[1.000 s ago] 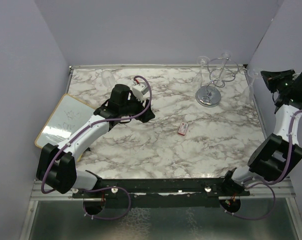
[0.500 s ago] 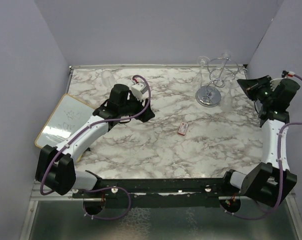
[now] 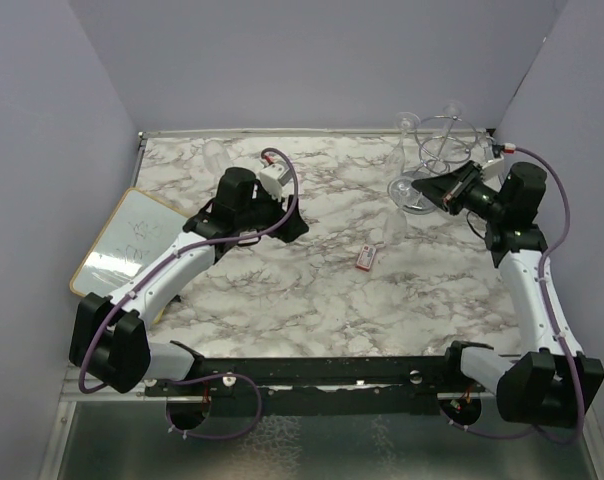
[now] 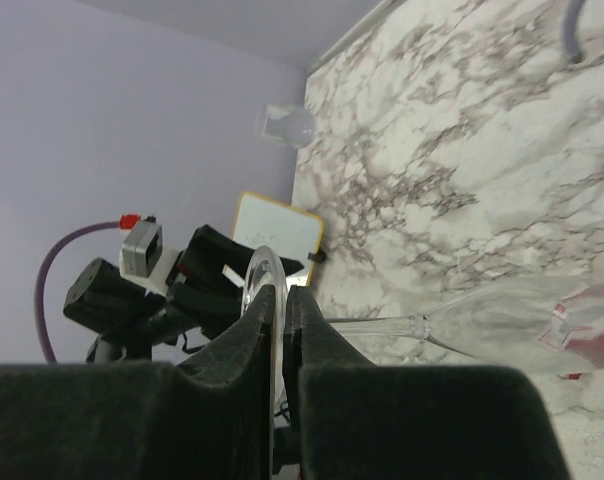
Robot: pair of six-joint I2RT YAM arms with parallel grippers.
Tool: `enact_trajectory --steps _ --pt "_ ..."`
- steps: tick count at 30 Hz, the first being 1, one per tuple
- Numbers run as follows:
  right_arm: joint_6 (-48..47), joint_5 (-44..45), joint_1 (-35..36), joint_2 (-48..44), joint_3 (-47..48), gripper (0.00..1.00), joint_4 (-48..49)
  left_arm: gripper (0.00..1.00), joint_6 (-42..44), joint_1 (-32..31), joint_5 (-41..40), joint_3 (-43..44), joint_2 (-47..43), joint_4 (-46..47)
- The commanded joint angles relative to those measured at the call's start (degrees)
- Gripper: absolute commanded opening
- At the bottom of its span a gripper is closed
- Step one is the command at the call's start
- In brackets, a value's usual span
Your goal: Take the wine glass off the wine glass rack
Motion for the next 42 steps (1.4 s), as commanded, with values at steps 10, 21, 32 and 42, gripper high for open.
enact_trajectory --steps 10,21,32,42 --pt "5.8 -2.6 8.7 8.2 1.9 0.01 12.3 0.71 -45.4 0.8 15.8 -4.0 -1.0 29.3" --pt "6.7 3.4 19.1 11.6 2.1 0.01 16.9 0.76 -54.1 -1.1 15.5 1.7 3.6 31.7" --pt "6.5 6.4 26.0 14.2 3.3 0.01 19.2 0.51 -55.6 -3.6 14.9 2.2 7.6 31.7" --pt "2.8 5.5 27.0 14.3 3.6 0.01 18.0 0.18 -53.7 -3.6 13.6 -0.2 6.6 31.7"
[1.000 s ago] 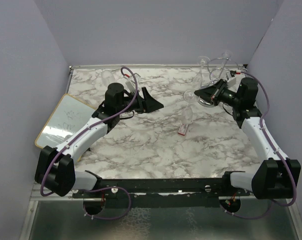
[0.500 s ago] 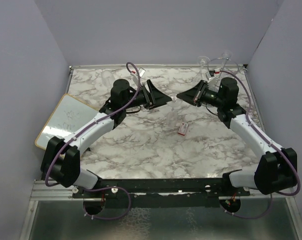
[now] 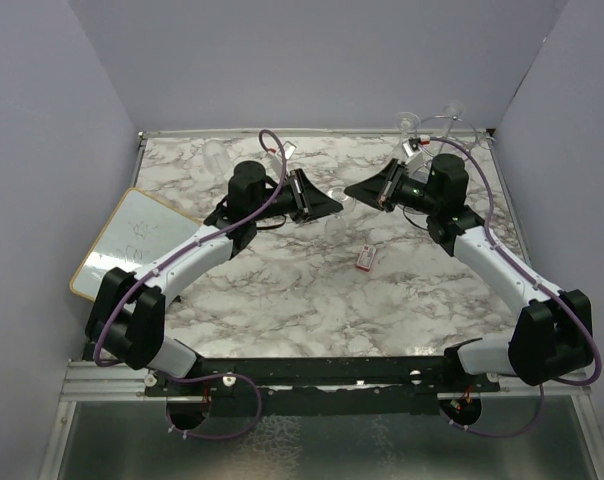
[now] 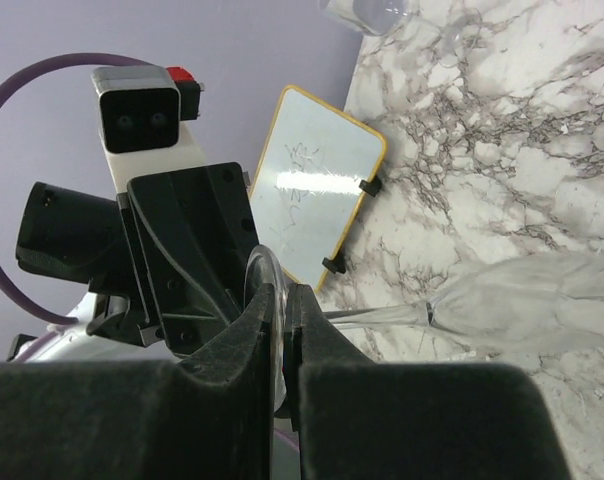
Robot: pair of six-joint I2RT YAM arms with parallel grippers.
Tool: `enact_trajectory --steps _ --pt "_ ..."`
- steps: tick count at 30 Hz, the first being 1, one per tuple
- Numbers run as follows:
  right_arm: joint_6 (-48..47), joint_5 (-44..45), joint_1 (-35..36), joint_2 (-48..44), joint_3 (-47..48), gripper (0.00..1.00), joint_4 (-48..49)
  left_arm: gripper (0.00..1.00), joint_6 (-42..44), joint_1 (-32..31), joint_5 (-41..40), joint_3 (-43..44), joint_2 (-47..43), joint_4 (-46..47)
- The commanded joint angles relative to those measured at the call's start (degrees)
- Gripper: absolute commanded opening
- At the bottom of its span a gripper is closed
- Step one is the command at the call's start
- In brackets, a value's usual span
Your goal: Take the wine glass off the wine glass rack
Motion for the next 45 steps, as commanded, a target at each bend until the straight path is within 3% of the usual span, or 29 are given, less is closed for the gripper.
enact_trajectory --steps 1,5,8,13,17,22,27,30,35,40,45 --pt "-3.1 -0.1 0.7 -0.2 2.1 0.01 1.2 0.13 1.4 -0.4 -0.1 -1.1 -1.3 1.9" --pt "-7.5 -2.1 0.7 -0.6 2.6 0.01 -0.7 0.01 3.0 -0.3 -0.9 -1.9 -1.9 1.9" --pt "-11.9 -5.1 0.7 -0.6 2.7 0.04 -1.0 0.0 5.8 -0.3 -1.0 -2.2 -2.4 1.7" --pt "-26.5 -14.9 0.7 0.8 6.0 0.34 -3.4 0.0 16.7 -0.3 1.5 -2.7 -4.6 1.2" --pt "-39.1 -23.2 0.8 2.4 7.6 0.46 -9.0 0.0 29.0 -0.3 1.7 -3.8 -9.2 -2.5" --pt "-37.2 -22.8 3.5 -1.4 -2.3 0.52 9.0 0.0 44.7 -0.4 -0.5 -2.5 -12.8 -13.5" --pt "-47.7 -20.8 5.8 -4.7 -5.7 0.51 13.0 0.0 54.4 -0.6 0.5 -4.8 -17.4 -15.5" --pt "-54.2 -27.0 7.0 -5.5 -7.8 0.49 17.7 0.0 58.2 -1.0 0.1 -6.3 -20.2 -15.5" --pt "-57.4 -21.8 7.7 -3.1 -5.2 0.47 13.5 0.0 62.0 -1.9 -0.3 -8.2 -23.2 -14.6" --pt "-59.2 -24.6 9.5 -2.5 -5.9 0.44 18.2 0.0 63.8 -3.0 -0.3 -10.0 -24.7 -13.4" --pt "-59.3 -22.9 11.3 -1.4 -4.9 0.31 19.5 0.0 65.2 -3.5 -1.2 -10.5 -24.9 -13.4"
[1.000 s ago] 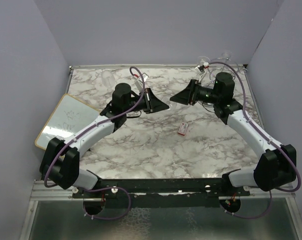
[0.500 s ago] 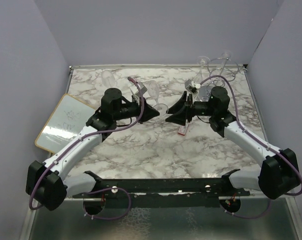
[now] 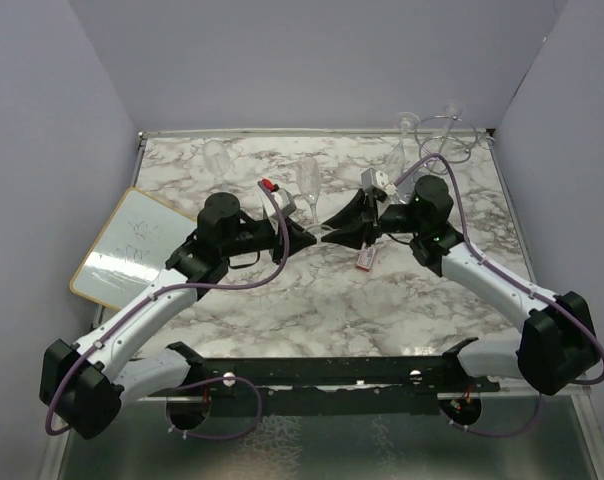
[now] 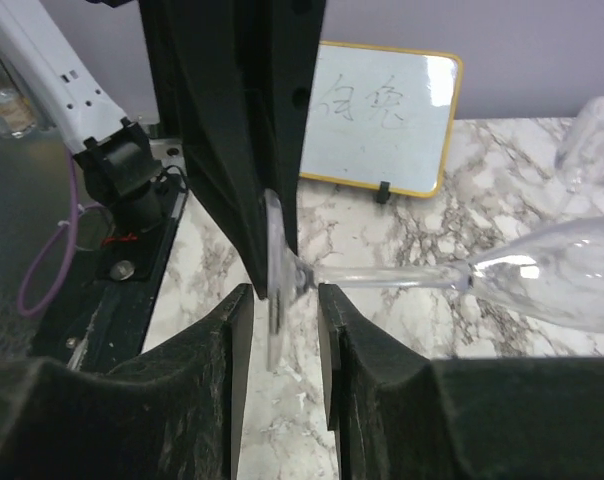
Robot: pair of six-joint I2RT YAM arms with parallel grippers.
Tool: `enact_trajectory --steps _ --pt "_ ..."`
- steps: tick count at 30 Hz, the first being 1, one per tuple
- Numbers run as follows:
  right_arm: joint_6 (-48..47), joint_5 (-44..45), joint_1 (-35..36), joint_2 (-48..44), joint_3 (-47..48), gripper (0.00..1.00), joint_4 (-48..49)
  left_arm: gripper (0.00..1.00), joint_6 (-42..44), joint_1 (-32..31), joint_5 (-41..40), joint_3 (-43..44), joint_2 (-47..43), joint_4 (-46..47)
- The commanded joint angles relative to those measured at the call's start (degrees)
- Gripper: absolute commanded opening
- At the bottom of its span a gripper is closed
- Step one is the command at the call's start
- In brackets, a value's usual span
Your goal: Take the wine glass off the wine glass rack
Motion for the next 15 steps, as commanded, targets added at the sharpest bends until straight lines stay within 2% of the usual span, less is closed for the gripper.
enact_trajectory --steps 1,4,6,7,8,11,13,15 --pt "-1.4 0.0 1.5 1.7 2.0 0.28 3.7 0.0 3.8 -0.6 -1.4 -0.3 -1.5 2.6" --pt "-2.4 0.1 2.2 2.5 2.0 0.19 3.7 0.0 3.9 -0.7 -2.3 -0.3 -1.8 2.6" --pt "-4.5 0.7 2.2 2.6 1.6 0.08 3.2 0.0 3.7 -0.7 -3.0 0.1 -1.8 2.0" --pt "-5.6 1.4 2.2 2.5 1.6 0.03 2.7 0.05 3.4 -0.8 -3.7 0.4 -1.9 1.6" --pt "-7.1 2.2 2.1 2.4 1.4 0.01 1.6 0.13 3.2 -0.8 -4.5 0.7 -2.0 1.0" --pt "-14.8 4.0 2.2 1.6 1.6 0.01 -2.0 0.42 2.2 -0.8 -6.6 2.0 -2.2 -1.5" --pt "-21.9 5.8 2.2 0.7 1.3 0.01 -4.8 0.54 0.9 -0.8 -7.6 3.2 -2.4 -2.8" --pt "-33.1 7.1 2.2 -0.4 0.3 0.01 -8.2 0.61 -0.9 -0.8 -8.4 5.1 -2.3 -5.3"
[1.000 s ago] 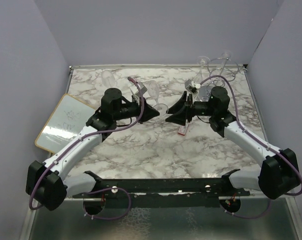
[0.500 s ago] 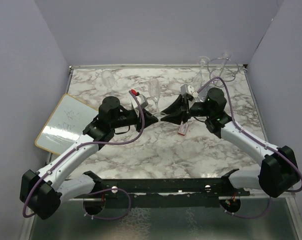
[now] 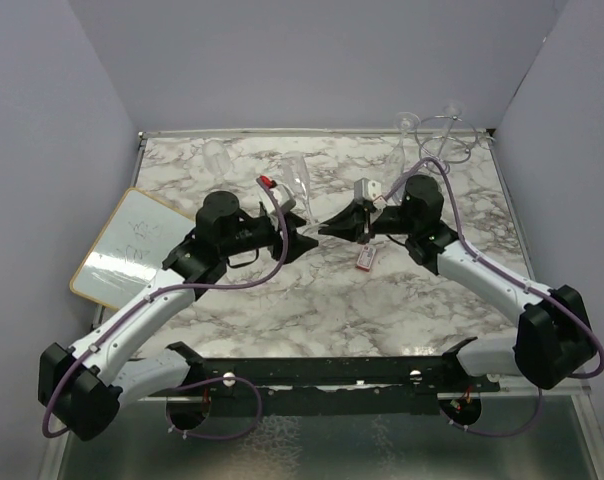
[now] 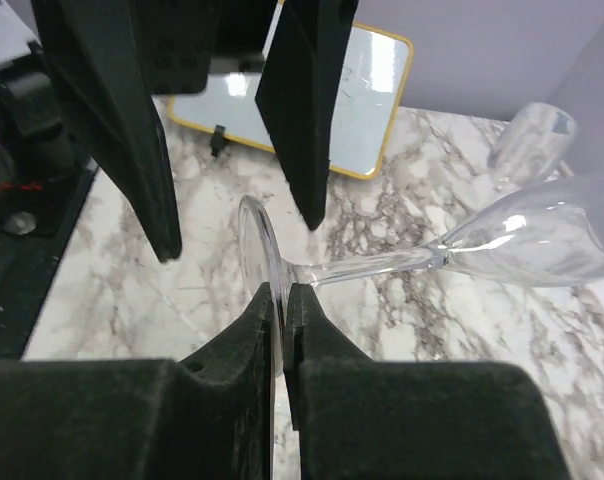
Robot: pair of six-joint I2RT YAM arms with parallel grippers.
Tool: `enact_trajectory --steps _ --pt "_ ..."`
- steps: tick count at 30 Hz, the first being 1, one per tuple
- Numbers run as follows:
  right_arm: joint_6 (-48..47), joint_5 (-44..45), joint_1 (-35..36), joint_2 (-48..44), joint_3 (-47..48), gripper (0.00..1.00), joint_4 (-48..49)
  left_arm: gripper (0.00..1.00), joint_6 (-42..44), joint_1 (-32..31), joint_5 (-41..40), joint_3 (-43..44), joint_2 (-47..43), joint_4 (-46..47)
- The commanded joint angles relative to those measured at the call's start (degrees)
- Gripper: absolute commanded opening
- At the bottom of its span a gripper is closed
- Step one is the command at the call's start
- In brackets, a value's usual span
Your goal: Take the wine glass off the wine glass rack
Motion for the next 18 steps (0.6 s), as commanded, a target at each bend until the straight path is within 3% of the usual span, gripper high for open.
enact_trajectory --steps 1,3,5,11,14,18 --pt "-23.1 4.4 0.3 -3.2 -0.8 0.01 -7.1 0.63 -3.6 -0.3 -3.5 5.7 -1.6 -3.9" --pt "-35.6 5.7 0.3 -5.2 -4.2 0.01 -8.2 0.69 -6.9 -0.3 -5.1 8.5 -1.6 -5.5" --pt "-41.6 8.3 0.3 -7.7 -9.2 0.01 -3.0 0.74 -11.4 -0.2 -7.9 11.8 -1.2 -6.9" --pt "-61.1 12.3 0.3 -10.5 -22.8 0.01 15.5 0.74 -22.3 2.3 -15.1 27.7 6.5 -17.9" --pt "-68.3 15.4 0.4 -8.3 -25.0 0.01 21.1 0.73 -26.2 6.3 -12.6 36.4 11.8 -24.2" --pt "-77.0 19.0 0.9 -6.4 -26.1 0.01 23.1 0.71 -31.3 14.3 -3.9 38.6 14.9 -25.9"
